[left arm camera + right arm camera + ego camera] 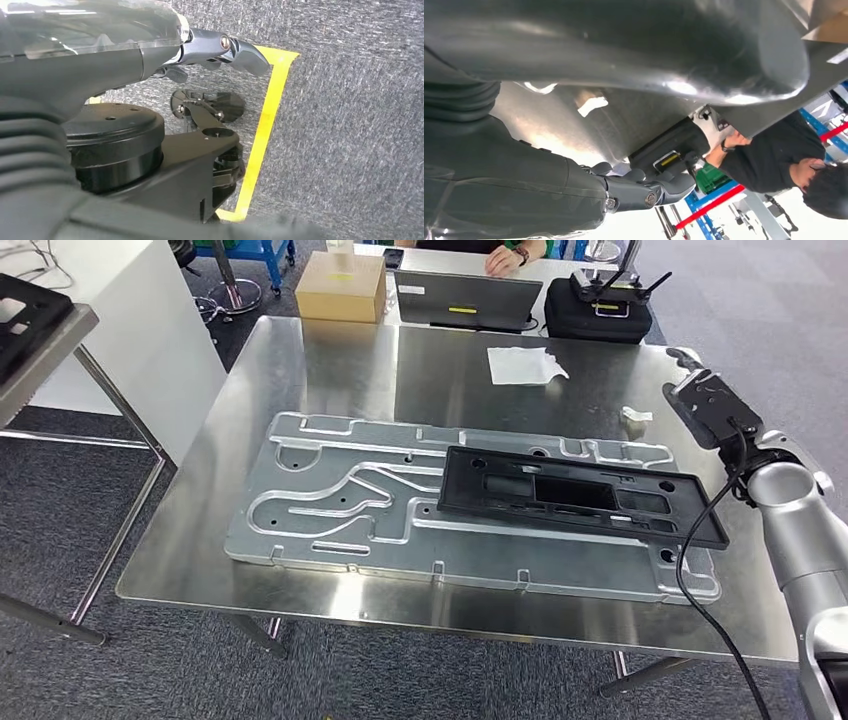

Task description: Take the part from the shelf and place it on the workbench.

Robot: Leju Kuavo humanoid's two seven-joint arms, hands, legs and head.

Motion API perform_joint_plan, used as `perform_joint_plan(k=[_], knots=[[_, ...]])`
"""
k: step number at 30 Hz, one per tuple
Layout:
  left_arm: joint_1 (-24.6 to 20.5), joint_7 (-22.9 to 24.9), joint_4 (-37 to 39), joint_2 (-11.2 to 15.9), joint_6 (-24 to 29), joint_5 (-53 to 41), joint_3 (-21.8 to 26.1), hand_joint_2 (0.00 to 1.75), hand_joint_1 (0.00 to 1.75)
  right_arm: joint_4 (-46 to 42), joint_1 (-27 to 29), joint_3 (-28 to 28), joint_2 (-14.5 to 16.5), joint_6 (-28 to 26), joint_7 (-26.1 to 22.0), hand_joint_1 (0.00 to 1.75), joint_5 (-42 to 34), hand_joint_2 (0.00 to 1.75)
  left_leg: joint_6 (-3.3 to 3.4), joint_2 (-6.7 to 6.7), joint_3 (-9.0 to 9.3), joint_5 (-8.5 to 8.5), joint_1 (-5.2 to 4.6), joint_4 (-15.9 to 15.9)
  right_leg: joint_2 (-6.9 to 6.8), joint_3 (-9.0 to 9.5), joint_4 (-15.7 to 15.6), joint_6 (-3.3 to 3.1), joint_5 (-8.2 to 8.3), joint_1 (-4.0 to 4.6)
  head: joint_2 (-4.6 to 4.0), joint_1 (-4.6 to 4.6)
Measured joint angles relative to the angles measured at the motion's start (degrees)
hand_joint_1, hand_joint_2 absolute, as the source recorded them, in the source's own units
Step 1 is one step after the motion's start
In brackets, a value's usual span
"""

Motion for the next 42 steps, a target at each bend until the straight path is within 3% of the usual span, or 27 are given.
perform_joint_plan(k=[2, 3, 4, 5, 6, 8, 9, 11, 13, 15, 18, 19, 20, 21, 24, 25, 28, 30, 33, 34, 35, 36, 38, 40, 42], knots=[[0.1, 0.1, 0.0, 0.0, -0.1, 0.0, 0.2, 0.0, 0.0, 0.5, 0.1, -0.3, -0.1, 0.1, -0.1, 0.0, 0.0, 0.0, 0.17, 0.02, -0.04, 0.16, -0.03, -0.2, -0.08, -3.57, 7.3, 0.07, -3.56, 0.07, 0.0, 0.0], [0.2, 0.2, 0.0, -0.1, -0.1, 0.0, 0.3, 0.0, 0.0, 0.8, 0.4, -0.4, -0.2, 0.1, -0.2, 0.0, 0.0, 0.0, 0.18, 0.0, -0.11, 0.16, -0.07, -0.1, -0.08, -5.37, 10.8, 0.14, -4.58, 0.1, 0.0, 0.0], [0.3, 0.3, 0.0, -0.1, -0.2, 0.0, 0.3, 0.0, 0.0, 1.0, 0.7, -0.5, -0.2, 0.1, -0.2, 0.0, 0.0, 0.0, 0.18, -0.01, -0.19, 0.15, -0.09, 0.0, -0.08, -6.53, 12.7, 0.18, -4.53, 0.09, 0.0, 0.0], [0.3, 0.4, 0.0, -0.1, -0.3, 0.0, 0.3, 0.0, 0.0, 1.2, 0.9, -0.5, -0.2, 0.1, -0.3, 0.0, 0.1, 0.0, 0.15, -0.03, -0.28, 0.14, -0.1, 0.2, -0.1, -6.66, 12.4, 0.18, -3.29, 0.07, 0.0, 0.0], [0.3, 0.6, 0.0, -0.1, -0.3, 0.0, 0.3, 0.0, 0.0, 1.5, 0.9, -0.5, -0.2, 0.1, -0.3, 0.0, 0.2, 0.0, 0.09, -0.05, -0.39, 0.1, -0.1, 0.4, -0.12, -5.68, 9.9, 0.14, -1.14, 0.05, 0.0, 0.0], [0.2, 0.9, 0.0, -0.2, -0.4, 0.0, 0.4, 0.0, 0.0, 2.0, 0.3, -0.5, -0.1, 0.0, -0.3, 0.0, 0.8, 0.0, -0.22, -0.08, -0.75, 0.0, -0.16, 1.0, -0.14, -2.43, 2.4, -0.17, 2.53, 0.17, 0.0, 0.0], [0.1, 1.0, 0.0, -0.2, -0.4, 0.0, 0.4, 0.0, 0.0, 2.4, -0.1, -0.5, 0.0, 0.0, -0.3, 0.0, 1.1, 0.0, -0.49, -0.1, -0.95, 0.04, -0.22, 1.2, -0.1, -1.33, -0.1, -0.41, 3.52, 0.35, 0.0, 0.0], [0.0, 1.2, 0.0, -0.3, -0.5, 0.0, 0.4, 0.0, 0.0, 3.4, -1.0, -0.6, 0.4, -0.1, -0.3, 0.0, 1.8, 0.0, -1.13, -0.13, -1.32, 0.36, -0.33, 1.3, -0.02, -1.01, -1.4, -0.99, 3.87, 0.74, 0.0, 0.0], [-0.2, 1.5, 0.0, -0.3, -0.5, 0.2, 0.4, 0.0, 0.0, 5.2, -2.7, -0.5, 1.1, -0.2, -0.5, 0.0, 2.6, 0.0, -1.83, -0.16, -1.72, 0.42, -0.41, 1.6, -0.09, -1.58, -1.7, -1.81, 4.34, 0.57, 0.0, 0.01], [-0.7, 1.8, 0.0, -0.3, -0.5, 0.2, 0.4, 0.0, 0.0, 7.9, -5.1, -0.4, 1.9, -0.2, -0.9, 0.0, 3.2, 0.0, -2.65, -0.12, -3.13, -2.17, -0.32, 4.5, -0.25, -2.36, -1.9, -2.78, 5.21, 0.21, 0.0, -0.02], [-1.4, 2.6, 0.0, -0.4, -0.5, -0.2, 0.4, 0.0, 0.0, 9.9, -6.5, -0.4, 1.6, 0.3, -0.9, 0.0, 2.8, 0.0, -3.64, -0.01, -6.75, -9.02, 0.36, 15.3, -0.62, -3.74, -1.8, -3.22, 6.31, 0.15, 0.0, -0.04], [-1.5, 3.0, 0.0, -0.4, -0.5, -0.4, 0.4, 0.0, 0.0, 9.9, -6.1, -0.5, 1.1, 0.5, -0.7, 0.0, 2.3, 0.0, -3.85, 0.01, -7.1, -9.93, 0.56, 17.6, -0.79, -4.15, -1.8, -3.13, 6.61, 0.15, 0.0, -0.03], [-1.5, 3.3, 0.0, -0.4, -0.6, -0.6, 0.4, 0.0, 0.0, 9.7, -5.4, -0.8, 0.5, 0.7, -0.4, 0.0, 1.8, 0.0, -4.01, 0.02, -6.43, -9.74, 0.73, 17.9, -0.96, -4.51, -1.7, -2.98, 6.87, 0.13, 0.0, -0.03], [-1.5, 3.7, 0.0, -0.3, -0.6, -0.9, 0.4, 0.0, 0.0, 9.3, -4.4, -1.2, -0.1, 0.8, -0.2, 0.0, 1.5, 0.0, -4.1, 0.04, -4.53, -8.59, 0.89, 15.7, -1.1, -4.83, -1.6, -2.79, 7.1, 0.09, 0.0, -0.03], [-1.7, 4.4, 0.0, -0.3, -0.8, -1.4, 0.2, 0.0, 0.0, 7.6, -1.8, -2.7, -1.5, 0.6, 0.0, 0.0, 0.9, 0.0, -3.74, -0.06, 3.18, -5.39, 0.99, 3.9, -1.28, -5.65, -1.3, -1.93, 7.77, 0.01, 0.0, -0.03], [-1.7, 4.4, 0.0, -0.3, -0.8, -1.5, 0.2, 0.0, 0.0, 7.1, -1.2, -3.1, -1.7, 0.5, 0.0, 0.0, 0.9, 0.0, -3.48, -0.1, 4.23, -5.15, 0.88, 1.9, -1.24, -5.8, -1.2, -1.52, 8.06, 0.04, 0.0, -0.03], [-1.7, 4.6, 0.0, -0.3, -0.9, -1.8, 0.2, 0.0, 0.0, 6.0, 0.9, -4.3, -2.0, -0.1, 0.1, 0.0, 1.5, 0.0, -2.26, -0.03, 3.87, -4.34, 0.67, 1.1, -1.05, -5.95, -1.6, -0.21, 8.94, -0.08, 0.0, -0.02], [-1.8, 4.6, 0.0, -0.3, -1.1, -2.1, 0.1, 0.0, 0.0, 5.4, 2.2, -5.1, -2.0, -0.4, 0.3, 0.0, 2.3, 0.0, -1.1, 0.13, 3.1, -3.18, 0.74, 0.6, -0.96, -6.89, 0.1, 0.2, 6.73, -0.28, 0.0, -0.01], [-1.8, 4.6, 0.0, -0.3, -1.3, -2.3, 0.1, 0.0, 0.0, 4.8, 3.5, -6.2, -2.0, -0.3, 0.5, 0.0, 3.2, 0.0, -0.28, 0.22, 1.07, -1.5, 0.44, 0.4, -0.86, -10.21, 10.0, 0.34, -0.61, -0.18, 0.0, -0.01], [-1.8, 4.6, 0.0, -0.3, -1.3, -2.4, 0.0, 0.0, 0.0, 4.6, 4.0, -6.4, -2.0, -0.1, 0.5, 0.0, 3.3, 0.0, -0.2, 0.22, 0.33, -0.99, 0.29, 0.5, -0.82, -10.76, 12.9, 0.36, -1.66, -0.07, 0.0, -0.01], [-1.8, 4.6, 0.0, -0.3, -1.4, -2.5, 0.0, 0.0, 0.0, 4.2, 4.6, -6.7, -2.1, 0.3, 0.5, 0.0, 3.4, 0.0, -0.16, 0.21, -0.41, -0.51, 0.16, 0.6, -0.79, -10.47, 14.3, 0.3, -1.46, 0.05, 0.0, 0.0], [-1.7, 4.5, 0.0, -0.3, -1.4, -2.5, -0.2, 0.0, 0.0, 3.7, 5.2, -7.0, -2.1, 0.8, 0.5, 0.0, 3.5, 0.0, -0.16, 0.2, -1.11, -0.07, 0.05, 0.8, -0.77, -9.15, 13.5, 0.14, -0.25, 0.16, 0.0, 0.0], [-1.7, 4.2, 0.0, -0.4, -1.6, -2.7, -0.5, 0.0, 0.0, 2.2, 6.1, -7.4, -2.5, 1.6, 0.6, 0.0, 3.5, 0.0, -0.34, 0.15, -2.28, 0.67, -0.12, 1.1, -0.76, -3.99, 6.6, -0.52, 2.02, 0.45, 0.0, 0.0], [-1.7, 3.8, 0.0, -0.5, -1.9, -3.0, -0.8, 0.0, 0.0, 0.1, 7.2, -7.9, -3.1, 2.0, 1.0, 0.0, 3.4, 0.0, -0.76, 0.1, -2.88, 1.38, -0.29, 1.3, -0.75, 0.4, -0.2, -1.25, 2.1, 0.93, 0.01, -0.05], [-1.6, 3.6, 0.0, -0.6, -2.3, -3.2, -1.0, 0.0, 0.0, -2.6, 9.3, -8.7, -3.7, 2.4, 1.8, 0.0, 3.1, 0.0, -1.33, 0.06, -3.0, 2.15, -0.25, 1.2, -0.74, 1.39, -2.4, -1.82, 1.95, 1.37, 0.01, -0.09]])
